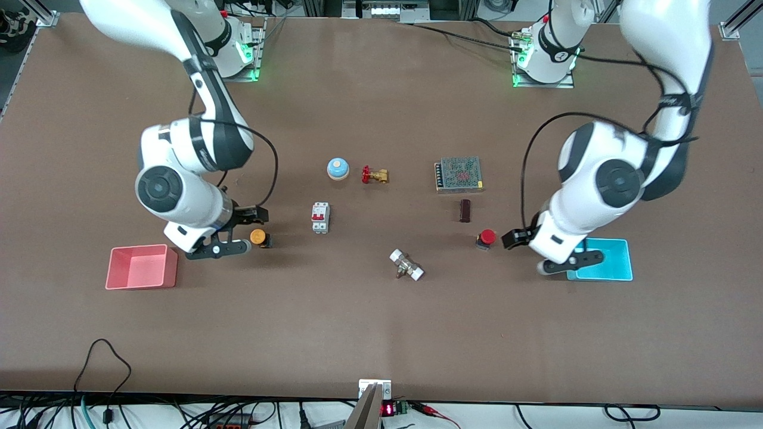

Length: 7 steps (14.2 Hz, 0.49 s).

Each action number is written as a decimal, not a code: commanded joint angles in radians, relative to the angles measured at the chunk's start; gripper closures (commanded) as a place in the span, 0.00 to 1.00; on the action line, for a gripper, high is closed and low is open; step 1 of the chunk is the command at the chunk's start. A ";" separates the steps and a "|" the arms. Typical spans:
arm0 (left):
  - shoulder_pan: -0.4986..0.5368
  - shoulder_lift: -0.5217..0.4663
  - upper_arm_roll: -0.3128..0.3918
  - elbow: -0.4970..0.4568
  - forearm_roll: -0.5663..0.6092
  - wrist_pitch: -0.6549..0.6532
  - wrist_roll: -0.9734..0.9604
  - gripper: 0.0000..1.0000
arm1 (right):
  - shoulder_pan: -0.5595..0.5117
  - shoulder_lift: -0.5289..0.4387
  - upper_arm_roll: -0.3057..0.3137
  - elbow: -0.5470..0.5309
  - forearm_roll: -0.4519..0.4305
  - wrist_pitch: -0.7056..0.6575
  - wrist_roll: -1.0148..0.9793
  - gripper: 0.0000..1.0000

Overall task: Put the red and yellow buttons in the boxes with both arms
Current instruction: 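Lower the right gripper over the yellow button while the left gripper lowers over the red, then close the right gripper on the yellow button while the left gripper grasps the red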

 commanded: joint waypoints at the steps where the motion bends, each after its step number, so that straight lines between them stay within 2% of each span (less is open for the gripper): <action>1: -0.036 0.057 0.002 0.005 0.062 0.018 -0.066 0.00 | 0.002 0.042 -0.004 0.013 0.010 0.037 0.023 0.00; 4: -0.064 0.106 -0.001 -0.006 0.093 0.080 -0.150 0.00 | 0.002 0.075 -0.004 0.013 0.013 0.071 0.022 0.00; 7: -0.067 0.108 -0.001 -0.052 0.093 0.147 -0.187 0.00 | -0.004 0.097 -0.004 0.013 0.014 0.097 0.022 0.00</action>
